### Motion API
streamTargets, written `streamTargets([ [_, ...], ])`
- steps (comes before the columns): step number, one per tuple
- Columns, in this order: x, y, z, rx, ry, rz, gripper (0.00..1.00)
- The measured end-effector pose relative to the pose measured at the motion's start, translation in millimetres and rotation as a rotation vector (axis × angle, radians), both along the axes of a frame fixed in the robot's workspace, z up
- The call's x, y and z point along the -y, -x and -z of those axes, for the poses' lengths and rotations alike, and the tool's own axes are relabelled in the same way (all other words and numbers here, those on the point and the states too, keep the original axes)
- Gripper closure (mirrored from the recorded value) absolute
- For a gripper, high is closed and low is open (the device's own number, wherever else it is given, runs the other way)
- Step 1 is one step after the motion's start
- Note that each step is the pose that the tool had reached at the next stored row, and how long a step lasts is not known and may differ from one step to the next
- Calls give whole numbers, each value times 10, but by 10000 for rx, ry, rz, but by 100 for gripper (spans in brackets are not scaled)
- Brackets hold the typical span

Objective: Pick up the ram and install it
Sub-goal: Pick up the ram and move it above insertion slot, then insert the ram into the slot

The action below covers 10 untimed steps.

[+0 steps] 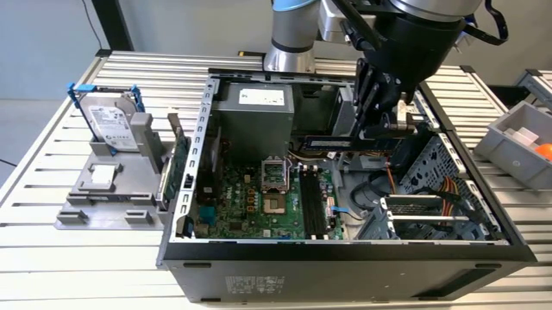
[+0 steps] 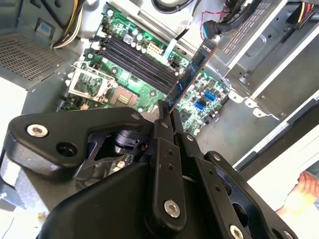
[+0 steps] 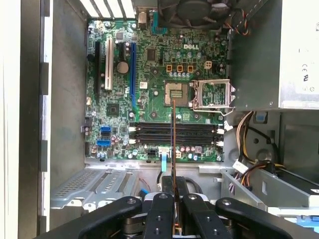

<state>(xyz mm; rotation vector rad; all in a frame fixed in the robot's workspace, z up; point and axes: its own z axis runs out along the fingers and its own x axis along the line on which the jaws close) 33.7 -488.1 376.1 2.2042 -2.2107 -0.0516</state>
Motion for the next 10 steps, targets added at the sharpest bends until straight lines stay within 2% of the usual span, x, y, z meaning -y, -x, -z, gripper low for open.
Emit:
streamTargets([
  [5, 0, -12, 0, 0, 0, 14, 100],
  [10, 0, -12, 1, 1, 0, 229, 100],
])
